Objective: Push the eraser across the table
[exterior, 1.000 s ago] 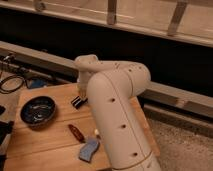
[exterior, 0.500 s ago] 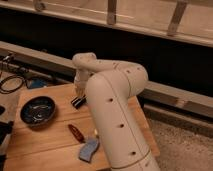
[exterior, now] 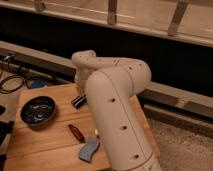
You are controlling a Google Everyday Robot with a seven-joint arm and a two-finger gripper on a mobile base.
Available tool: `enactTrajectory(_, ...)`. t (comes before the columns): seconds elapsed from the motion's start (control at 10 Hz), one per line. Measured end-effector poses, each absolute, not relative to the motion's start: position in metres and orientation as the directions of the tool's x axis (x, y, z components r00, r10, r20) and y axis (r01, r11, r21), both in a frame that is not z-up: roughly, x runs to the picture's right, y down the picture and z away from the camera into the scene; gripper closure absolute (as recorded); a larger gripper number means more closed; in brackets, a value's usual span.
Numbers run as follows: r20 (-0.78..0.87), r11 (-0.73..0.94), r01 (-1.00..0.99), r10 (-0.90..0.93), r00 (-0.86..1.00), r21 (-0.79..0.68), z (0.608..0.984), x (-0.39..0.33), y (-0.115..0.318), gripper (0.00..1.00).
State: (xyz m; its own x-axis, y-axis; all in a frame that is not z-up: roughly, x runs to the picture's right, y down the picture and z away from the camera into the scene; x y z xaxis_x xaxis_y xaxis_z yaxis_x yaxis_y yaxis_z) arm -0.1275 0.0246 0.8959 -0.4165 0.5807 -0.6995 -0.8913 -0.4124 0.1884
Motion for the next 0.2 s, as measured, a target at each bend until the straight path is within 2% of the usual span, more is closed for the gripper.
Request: enactTrajectory(0.2, -0.678, -0.441, -0.870, 0.571, -0.463, 0.223, 0.890, -0.097, 0.019, 1.00)
